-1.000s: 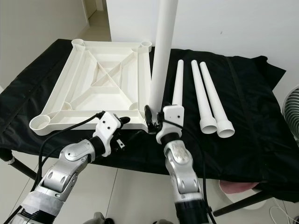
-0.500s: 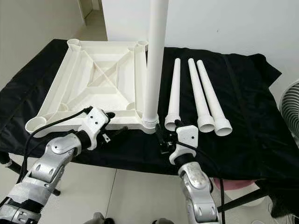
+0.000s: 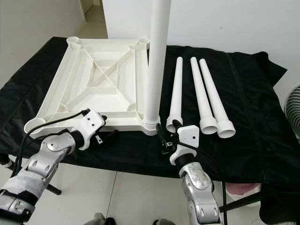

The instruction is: Building children table

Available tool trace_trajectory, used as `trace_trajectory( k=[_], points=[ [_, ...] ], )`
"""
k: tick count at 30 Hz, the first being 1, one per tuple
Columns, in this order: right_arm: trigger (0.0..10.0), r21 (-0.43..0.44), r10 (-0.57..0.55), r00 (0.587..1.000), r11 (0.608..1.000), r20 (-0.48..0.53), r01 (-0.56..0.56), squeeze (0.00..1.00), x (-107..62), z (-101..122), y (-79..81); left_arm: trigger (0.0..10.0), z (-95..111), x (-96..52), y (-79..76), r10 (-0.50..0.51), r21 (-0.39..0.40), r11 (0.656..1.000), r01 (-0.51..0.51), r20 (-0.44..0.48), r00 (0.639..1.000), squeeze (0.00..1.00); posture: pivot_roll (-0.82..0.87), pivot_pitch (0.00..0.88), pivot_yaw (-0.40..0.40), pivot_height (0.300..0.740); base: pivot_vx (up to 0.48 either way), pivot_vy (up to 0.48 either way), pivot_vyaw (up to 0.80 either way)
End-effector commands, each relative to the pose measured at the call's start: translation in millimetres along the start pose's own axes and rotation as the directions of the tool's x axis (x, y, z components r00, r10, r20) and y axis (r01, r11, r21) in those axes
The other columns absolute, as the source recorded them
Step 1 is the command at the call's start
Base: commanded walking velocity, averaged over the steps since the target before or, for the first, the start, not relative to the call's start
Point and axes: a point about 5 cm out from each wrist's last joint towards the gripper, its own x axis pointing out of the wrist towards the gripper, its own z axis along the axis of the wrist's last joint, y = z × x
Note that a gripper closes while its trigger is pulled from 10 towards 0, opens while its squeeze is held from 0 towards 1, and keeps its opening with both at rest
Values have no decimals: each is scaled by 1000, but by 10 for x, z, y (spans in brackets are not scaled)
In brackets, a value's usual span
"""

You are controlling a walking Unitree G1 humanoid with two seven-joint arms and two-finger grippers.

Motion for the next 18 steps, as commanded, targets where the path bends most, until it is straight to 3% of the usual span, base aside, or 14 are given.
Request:
trace_trajectory(
  k=[1,8,13,14,17,18],
  points=[
    [10000,6,2,1000,1000,-8,-2,0,-8,-4,-2,10000,-111,1,9,-3,15,1000,4,-68,998,0,-145,95,53,740,0,0,0],
    [10000,-1,-2,1000,1000,-8,2,0,7,0,-14,10000,-286,27,187,41,-61,997,-55,-216,976,0,-156,82,61,740,0,0,0],
    [10000,-4,-3,1000,1000,-5,3,0,18,4,-21,10000,-349,3,234,50,-93,993,-76,-251,967,0,-160,75,62,740,0,0,0],
    [10000,-6,-4,1000,1000,-4,4,0,22,5,-26,5216,-362,-6,255,60,-104,991,-89,-257,964,0,-163,68,65,740,0,0,0],
    [10000,-7,-4,1000,1000,-3,4,0,25,6,-29,4706,-372,-9,271,66,-113,989,-98,-259,963,0,-163,68,65,740,0,0,0],
    [10000,-8,-4,1000,1000,-3,4,0,31,7,-32,0,-380,-15,287,74,-119,987,-108,-263,962,0,-163,68,65,740,0,0,0]
  ],
)
